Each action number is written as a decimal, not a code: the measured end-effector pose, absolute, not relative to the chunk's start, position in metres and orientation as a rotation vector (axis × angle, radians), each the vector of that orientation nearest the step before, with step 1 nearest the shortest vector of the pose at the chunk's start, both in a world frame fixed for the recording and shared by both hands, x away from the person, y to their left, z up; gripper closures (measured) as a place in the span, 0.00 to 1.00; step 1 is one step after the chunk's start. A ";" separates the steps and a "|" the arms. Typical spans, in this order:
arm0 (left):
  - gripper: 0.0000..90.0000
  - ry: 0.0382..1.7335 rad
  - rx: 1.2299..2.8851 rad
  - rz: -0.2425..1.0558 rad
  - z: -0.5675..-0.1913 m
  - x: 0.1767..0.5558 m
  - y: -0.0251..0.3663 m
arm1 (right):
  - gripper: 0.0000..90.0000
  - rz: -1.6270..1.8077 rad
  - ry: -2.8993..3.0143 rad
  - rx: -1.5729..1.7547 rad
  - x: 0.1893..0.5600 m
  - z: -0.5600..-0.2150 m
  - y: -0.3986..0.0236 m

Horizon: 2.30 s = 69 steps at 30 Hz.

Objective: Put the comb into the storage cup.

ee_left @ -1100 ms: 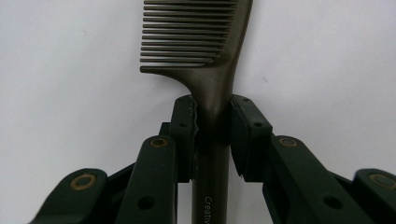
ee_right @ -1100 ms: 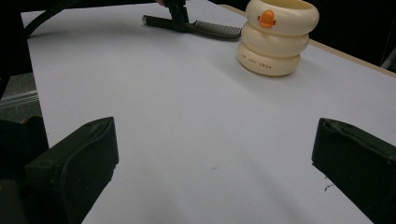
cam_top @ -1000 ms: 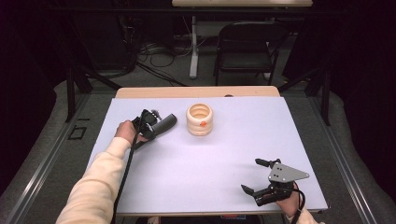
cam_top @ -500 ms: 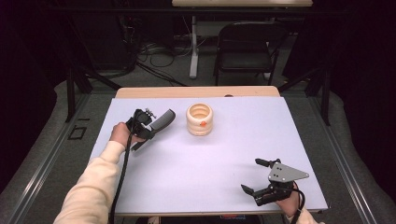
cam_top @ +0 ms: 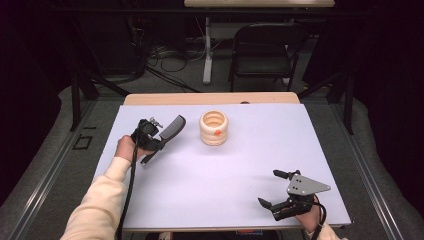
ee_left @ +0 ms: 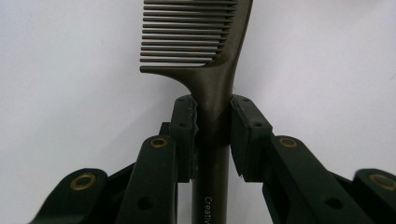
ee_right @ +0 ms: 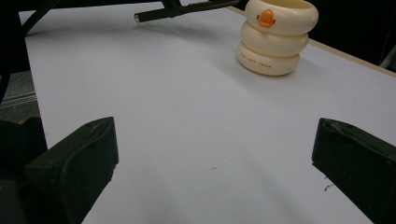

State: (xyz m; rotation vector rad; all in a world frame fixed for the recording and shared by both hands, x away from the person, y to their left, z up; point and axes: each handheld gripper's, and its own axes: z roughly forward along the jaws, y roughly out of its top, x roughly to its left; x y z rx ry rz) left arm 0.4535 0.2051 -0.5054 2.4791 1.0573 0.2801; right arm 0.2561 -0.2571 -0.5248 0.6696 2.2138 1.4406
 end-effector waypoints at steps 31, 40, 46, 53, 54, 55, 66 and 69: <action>0.80 1.021 2.285 0.357 -0.507 0.432 0.212 | 0.00 1.439 2.214 0.670 0.256 -0.525 -0.257; 0.80 1.018 2.252 0.376 -0.505 0.429 0.211 | 0.00 1.440 2.217 0.675 0.256 -0.525 -0.257; 0.80 0.999 2.239 0.394 -0.505 0.428 0.209 | 0.00 1.443 2.218 0.682 0.256 -0.525 -0.258; 0.80 0.984 2.220 0.403 -0.504 0.427 0.208 | 0.00 1.436 2.216 0.689 0.256 -0.525 -0.258; 0.80 0.984 2.217 0.404 -0.504 0.427 0.208 | 0.00 1.437 2.214 0.691 0.256 -0.526 -0.258; 0.80 0.983 2.211 0.403 -0.504 0.427 0.208 | 0.00 1.437 2.214 0.691 0.256 -0.526 -0.258; 0.80 0.973 2.171 0.423 -0.502 0.425 0.206 | 0.00 1.441 2.216 0.697 0.257 -0.526 -0.259; 0.80 0.970 2.164 0.425 -0.502 0.424 0.205 | 0.00 1.442 2.213 0.706 0.257 -0.526 -0.260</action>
